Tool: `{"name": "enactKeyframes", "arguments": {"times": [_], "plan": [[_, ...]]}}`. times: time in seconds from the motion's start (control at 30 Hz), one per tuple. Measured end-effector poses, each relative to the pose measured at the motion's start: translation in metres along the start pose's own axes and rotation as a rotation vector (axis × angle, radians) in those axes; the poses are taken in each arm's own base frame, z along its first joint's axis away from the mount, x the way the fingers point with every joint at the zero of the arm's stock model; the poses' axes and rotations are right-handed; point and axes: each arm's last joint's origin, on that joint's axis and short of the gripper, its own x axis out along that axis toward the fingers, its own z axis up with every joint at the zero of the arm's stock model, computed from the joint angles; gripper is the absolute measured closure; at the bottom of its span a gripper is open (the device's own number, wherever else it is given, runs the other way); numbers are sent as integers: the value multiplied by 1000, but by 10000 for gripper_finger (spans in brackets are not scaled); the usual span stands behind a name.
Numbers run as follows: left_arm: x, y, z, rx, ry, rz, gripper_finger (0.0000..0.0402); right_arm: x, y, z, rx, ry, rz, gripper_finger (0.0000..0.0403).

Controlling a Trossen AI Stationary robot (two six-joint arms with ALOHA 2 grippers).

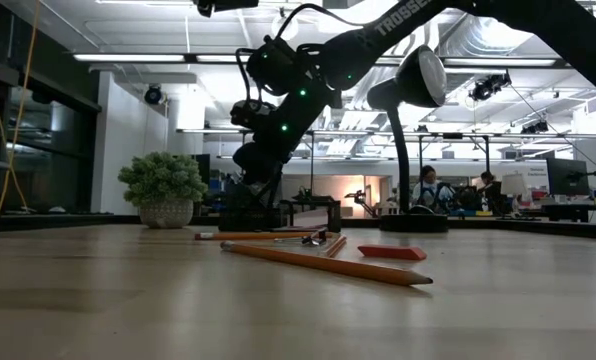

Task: Pick and place office supplies into organizer
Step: Put the right black binder clip into the black desk organizer, then put the black binder clip into the black desk organizer

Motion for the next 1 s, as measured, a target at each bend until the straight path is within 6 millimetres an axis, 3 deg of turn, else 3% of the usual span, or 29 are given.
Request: {"name": "enactKeyframes", "arguments": {"times": [0.43, 0.63, 1.0], "plan": [[0, 0, 0, 0, 0, 0, 399, 2, -6, -6, -4, 45, -2, 402], [0, 0, 0, 0, 0, 0, 399, 5, -9, -7, 6, 16, 86, 397], [0, 0, 0, 1, 0, 0, 399, 5, -11, -8, 3, 20, 80, 308]]}}
